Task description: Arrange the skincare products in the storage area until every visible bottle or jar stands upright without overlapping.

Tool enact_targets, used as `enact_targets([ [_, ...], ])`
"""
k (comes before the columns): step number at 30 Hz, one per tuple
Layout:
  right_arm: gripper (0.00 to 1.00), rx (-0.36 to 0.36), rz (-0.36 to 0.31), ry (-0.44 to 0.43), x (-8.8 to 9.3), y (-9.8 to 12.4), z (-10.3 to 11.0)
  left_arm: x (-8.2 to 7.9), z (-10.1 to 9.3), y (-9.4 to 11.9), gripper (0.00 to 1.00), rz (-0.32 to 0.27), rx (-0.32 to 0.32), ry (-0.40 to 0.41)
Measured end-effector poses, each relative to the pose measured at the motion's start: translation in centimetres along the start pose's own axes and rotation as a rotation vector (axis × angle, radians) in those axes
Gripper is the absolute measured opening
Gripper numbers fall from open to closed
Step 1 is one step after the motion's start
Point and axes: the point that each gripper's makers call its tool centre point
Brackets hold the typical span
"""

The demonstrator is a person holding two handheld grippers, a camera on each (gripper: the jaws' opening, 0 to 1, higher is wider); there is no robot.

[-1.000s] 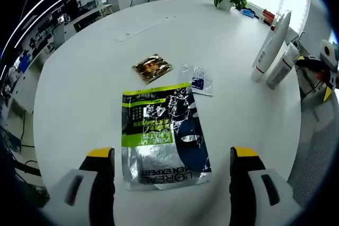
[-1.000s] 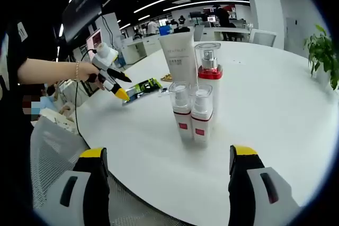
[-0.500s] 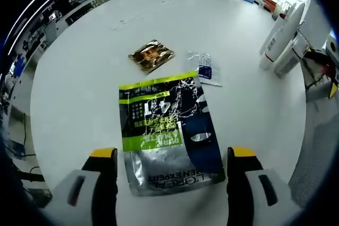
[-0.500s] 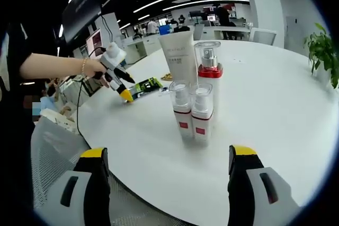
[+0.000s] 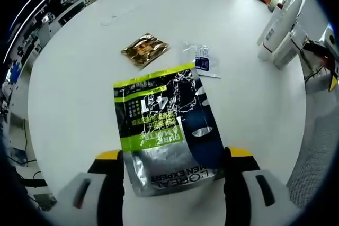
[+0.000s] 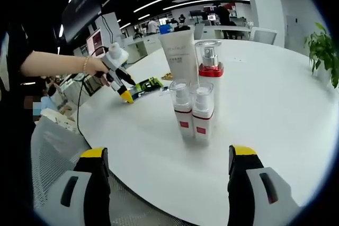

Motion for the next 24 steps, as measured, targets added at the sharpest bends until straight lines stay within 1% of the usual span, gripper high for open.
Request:
enact_targets([
  [7,0.93,0.004,-0.001,0.0,0.0,0.0,-0.1,0.1,0.0,0.0,0.71,0.02,0.0,-0.009],
  [9,0.93,0.006,-0.001,0.0,0.0,0.0,-0.1,0.0,0.1,-0.1,0.67,0.019,0.002,-0.024],
  [10,0.93,0.006,-0.002,0.0,0.0,0.0,-0.1,0.0,-0.3,0.0,0.65,0.018,0.006,-0.034],
  [15,0.93,0.006,-0.002,0.002,-0.1,0.0,0.0,-0.1,0.0,0.0,0.62,0.013,0.006,-0.031],
  [17,0.93,0.006,-0.002,0.003,-0.1,0.0,0.0,-0.1,0.1,0.1,0.57,0.012,0.005,-0.028],
  [21,0.93,0.005,-0.003,0.004,-0.1,0.0,0.0,-0.2,-0.6,0.3,0.52,0.002,0.003,-0.032],
  [24,0.92,0.004,-0.001,0.005,-0.1,0.0,0.0,-0.6,-1.0,0.3,0.49,-0.005,0.001,-0.034],
])
Point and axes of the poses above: the point that each gripper's makers call its tool centre point, and the gripper's own axes: y roughly backward along the fingers, z roughly to its left, x roughly out of its underside, and after that the axes turned 5 degrees about z, right-handed
